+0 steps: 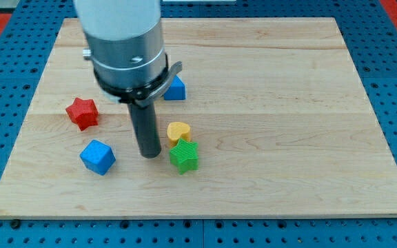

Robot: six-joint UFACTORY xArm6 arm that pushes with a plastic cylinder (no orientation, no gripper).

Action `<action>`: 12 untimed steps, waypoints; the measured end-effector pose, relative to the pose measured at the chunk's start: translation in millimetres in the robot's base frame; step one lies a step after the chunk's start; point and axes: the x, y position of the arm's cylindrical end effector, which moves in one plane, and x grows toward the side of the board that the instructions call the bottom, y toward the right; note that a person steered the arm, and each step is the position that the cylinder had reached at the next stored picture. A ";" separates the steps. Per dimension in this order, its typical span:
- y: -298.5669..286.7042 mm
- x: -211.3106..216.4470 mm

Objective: Place the red star diagonally bottom right of the yellow heart

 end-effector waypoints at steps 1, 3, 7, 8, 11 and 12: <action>41.5 0.0; 113.2 6.6; 161.3 15.5; 98.3 34.6; -122.6 77.1; -199.3 75.8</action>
